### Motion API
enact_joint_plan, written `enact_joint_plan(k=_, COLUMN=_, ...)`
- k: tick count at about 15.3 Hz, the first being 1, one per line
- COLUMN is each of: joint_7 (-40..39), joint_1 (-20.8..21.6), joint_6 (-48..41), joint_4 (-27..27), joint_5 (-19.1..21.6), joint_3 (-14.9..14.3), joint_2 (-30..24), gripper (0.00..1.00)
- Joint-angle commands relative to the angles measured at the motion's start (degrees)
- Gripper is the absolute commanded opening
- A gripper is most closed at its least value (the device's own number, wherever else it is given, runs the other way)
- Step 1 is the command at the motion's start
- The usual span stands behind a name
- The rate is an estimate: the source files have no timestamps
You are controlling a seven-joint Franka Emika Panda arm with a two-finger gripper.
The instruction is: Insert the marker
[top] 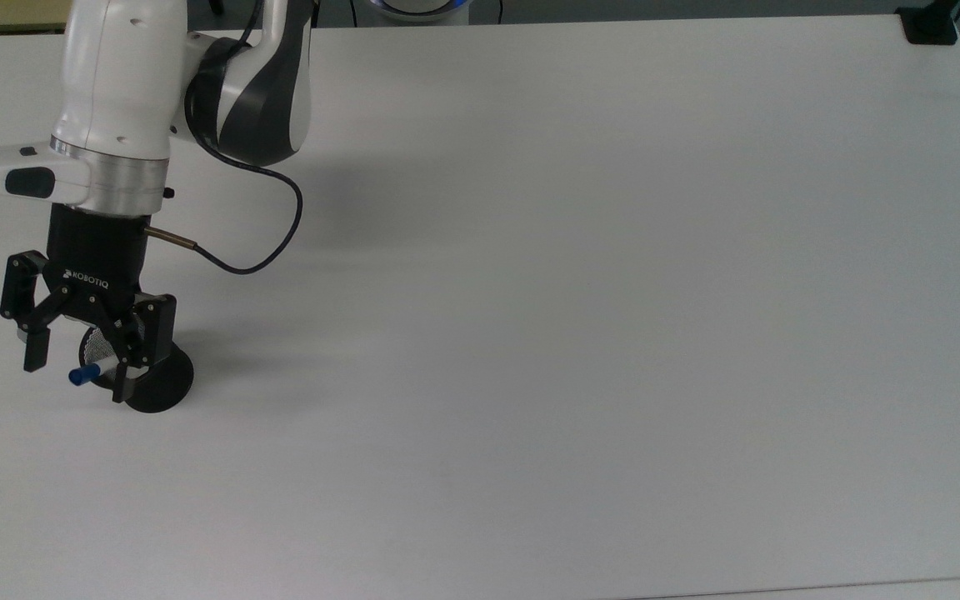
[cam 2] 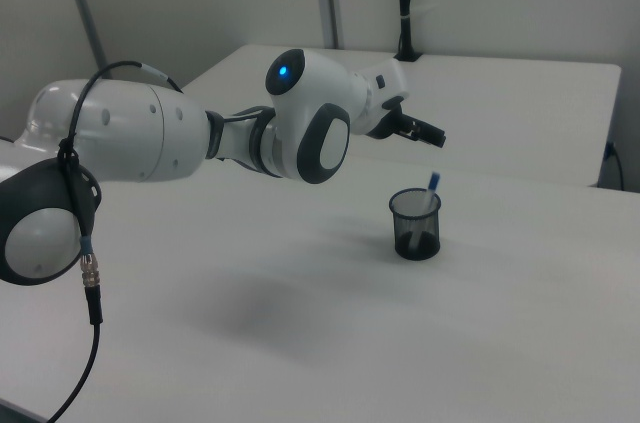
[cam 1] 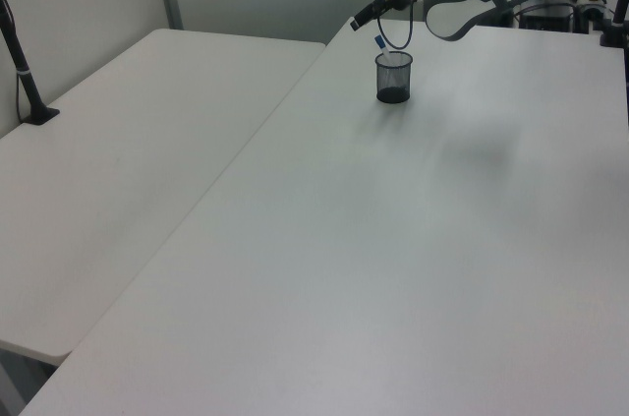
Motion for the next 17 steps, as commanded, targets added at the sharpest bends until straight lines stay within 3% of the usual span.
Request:
enact_joint_plan(k=1, joint_7=0.97, joint_1=0.28, joint_6=-1.50, joint_4=-1.71, joint_5=-0.17, joint_3=-0.11, joint_2=-1.63, gripper=1.00)
enact_joint_plan(k=4, joint_7=0.97, joint_1=1.86, joint_6=-5.42, joint_4=-1.45, joint_5=-0.17, joint_3=-0.11, joint_2=-3.03, gripper=1.00)
enact_joint_plan(k=6, joint_7=0.88, joint_1=3.18, joint_6=-13.42, joint_4=-1.01, joint_5=-0.52, joint_3=-0.11, joint_2=-5.14, gripper=1.00)
enact_joint_plan(k=17, joint_7=0.79, joint_1=19.00, joint_6=-59.83, joint_4=-1.18, joint_5=0.53, joint_3=-0.11, joint_2=-20.95, gripper=1.00)
